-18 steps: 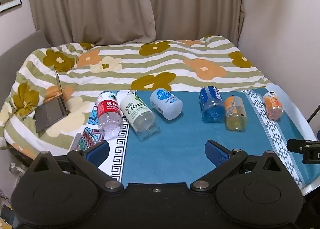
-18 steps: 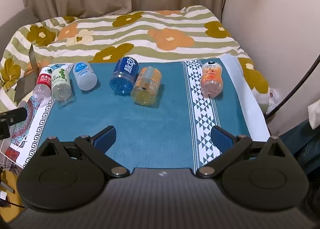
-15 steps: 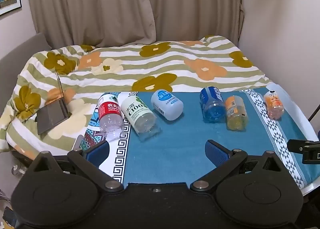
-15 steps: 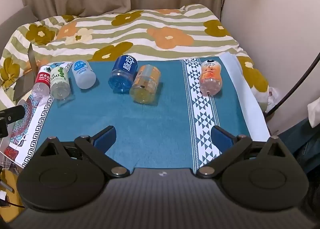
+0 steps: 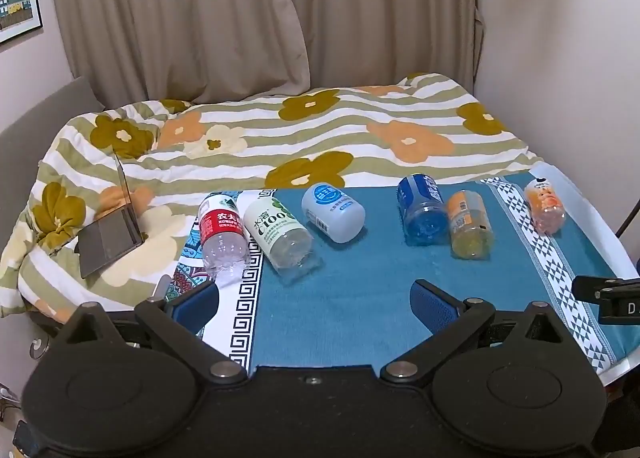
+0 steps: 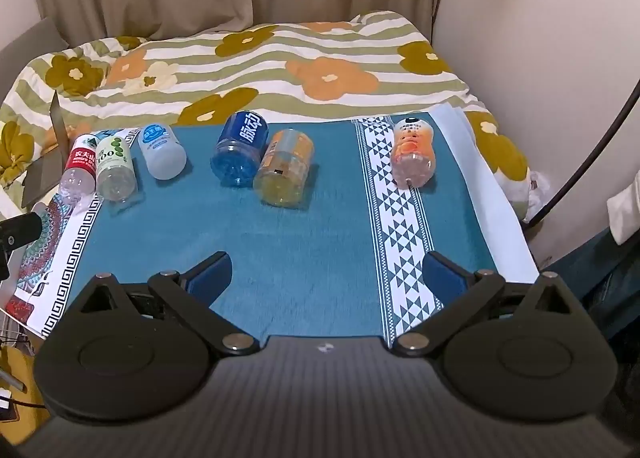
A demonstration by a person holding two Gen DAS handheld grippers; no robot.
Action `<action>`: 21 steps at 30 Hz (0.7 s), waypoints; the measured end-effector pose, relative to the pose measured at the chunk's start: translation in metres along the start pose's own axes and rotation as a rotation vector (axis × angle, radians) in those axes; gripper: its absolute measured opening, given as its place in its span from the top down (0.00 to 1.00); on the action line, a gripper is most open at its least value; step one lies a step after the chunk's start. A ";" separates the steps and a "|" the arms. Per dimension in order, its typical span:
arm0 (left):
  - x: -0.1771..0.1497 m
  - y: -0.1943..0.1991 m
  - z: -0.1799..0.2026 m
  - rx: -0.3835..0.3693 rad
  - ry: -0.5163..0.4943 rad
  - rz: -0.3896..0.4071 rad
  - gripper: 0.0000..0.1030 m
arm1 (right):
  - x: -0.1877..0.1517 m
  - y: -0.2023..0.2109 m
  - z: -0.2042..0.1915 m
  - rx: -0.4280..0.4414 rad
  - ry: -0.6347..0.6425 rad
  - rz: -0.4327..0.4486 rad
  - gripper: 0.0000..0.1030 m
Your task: Flip cup upright
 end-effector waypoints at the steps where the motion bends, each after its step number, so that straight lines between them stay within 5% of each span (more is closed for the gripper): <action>1: 0.000 0.001 0.001 -0.001 -0.002 0.002 0.00 | -0.002 0.003 -0.001 0.000 0.001 0.001 0.00; 21: -0.001 0.003 0.007 -0.020 -0.002 0.007 0.00 | -0.001 0.011 -0.003 -0.010 0.013 0.004 0.00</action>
Point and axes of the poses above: each gripper's, at about its wrist camera, not at the fingertips, and y roughly against the way its jaws point, z to its right, x to its top, the point moved 8 cm from there along -y, roughly the way its jaws point, and after that the axes turned 15 degrees about -x, right-handed, at the moved point
